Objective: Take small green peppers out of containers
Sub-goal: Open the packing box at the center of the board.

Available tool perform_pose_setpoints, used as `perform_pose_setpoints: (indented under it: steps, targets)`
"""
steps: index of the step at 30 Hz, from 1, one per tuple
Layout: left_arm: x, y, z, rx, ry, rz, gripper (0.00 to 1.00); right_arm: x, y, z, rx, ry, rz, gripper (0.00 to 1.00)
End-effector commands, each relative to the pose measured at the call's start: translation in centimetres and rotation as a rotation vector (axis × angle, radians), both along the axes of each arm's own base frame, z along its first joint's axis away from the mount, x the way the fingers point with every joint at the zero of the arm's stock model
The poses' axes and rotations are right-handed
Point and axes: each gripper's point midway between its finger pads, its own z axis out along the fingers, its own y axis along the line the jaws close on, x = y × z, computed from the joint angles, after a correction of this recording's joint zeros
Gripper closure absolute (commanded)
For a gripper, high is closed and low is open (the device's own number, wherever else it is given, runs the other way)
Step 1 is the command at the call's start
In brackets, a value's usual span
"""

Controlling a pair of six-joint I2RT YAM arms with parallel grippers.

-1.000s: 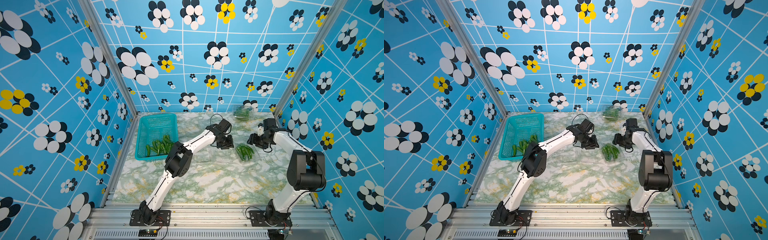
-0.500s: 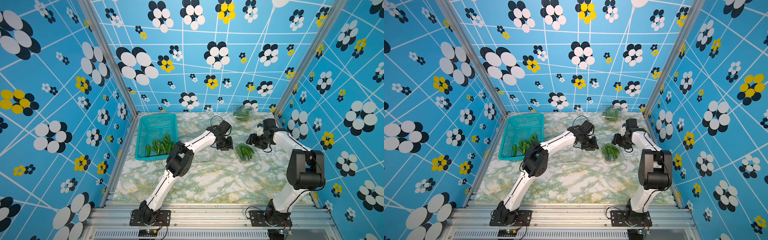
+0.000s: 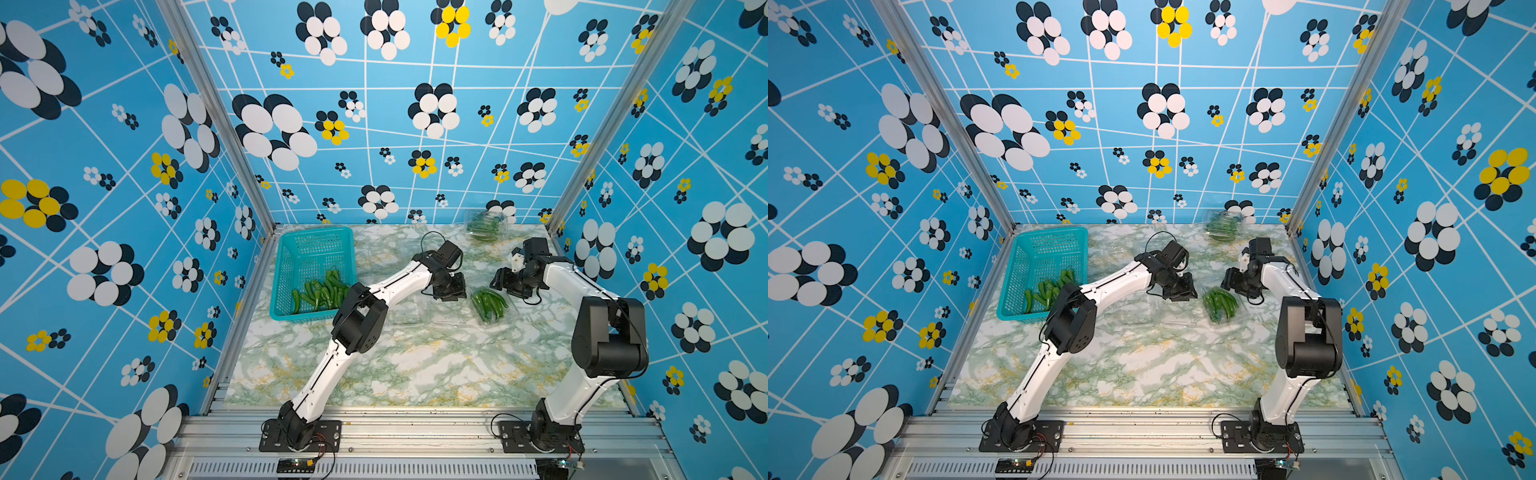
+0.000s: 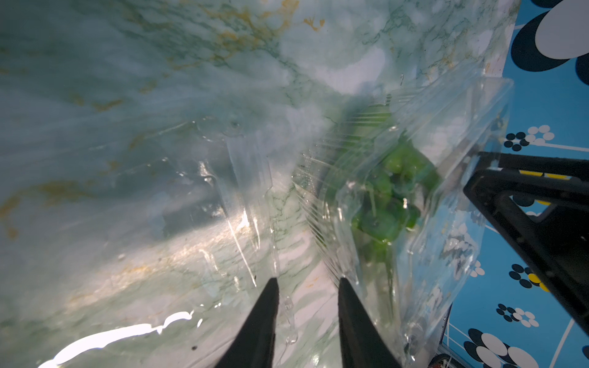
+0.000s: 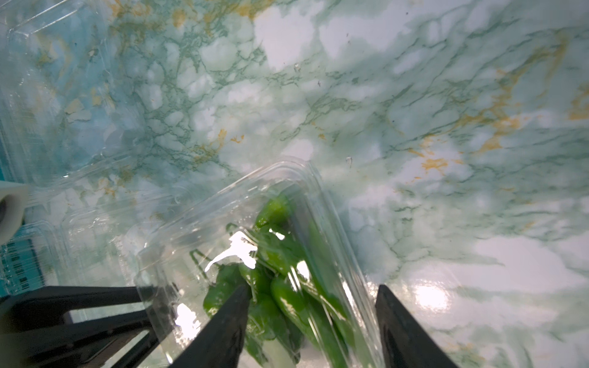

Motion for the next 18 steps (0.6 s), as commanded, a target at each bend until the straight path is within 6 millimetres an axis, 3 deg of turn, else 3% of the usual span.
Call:
perform_pose_setpoints:
  steps: [1,8,18]
  targets:
    - [-0.2,-1.1,0.2,-0.035,0.004,-0.016,0.66,0.0,1.3,-0.3,0.027,0.013,0.026,0.35]
    - [-0.3,-0.8,0.3,-0.033,0.009,-0.017,0.66,0.0,1.5,-0.5,0.02,0.015,0.027,0.35]
    - [-0.7,1.5,1.2,-0.04,-0.005,0.022,0.66,0.6,1.4,-0.2,0.019,0.007,0.02,0.35]
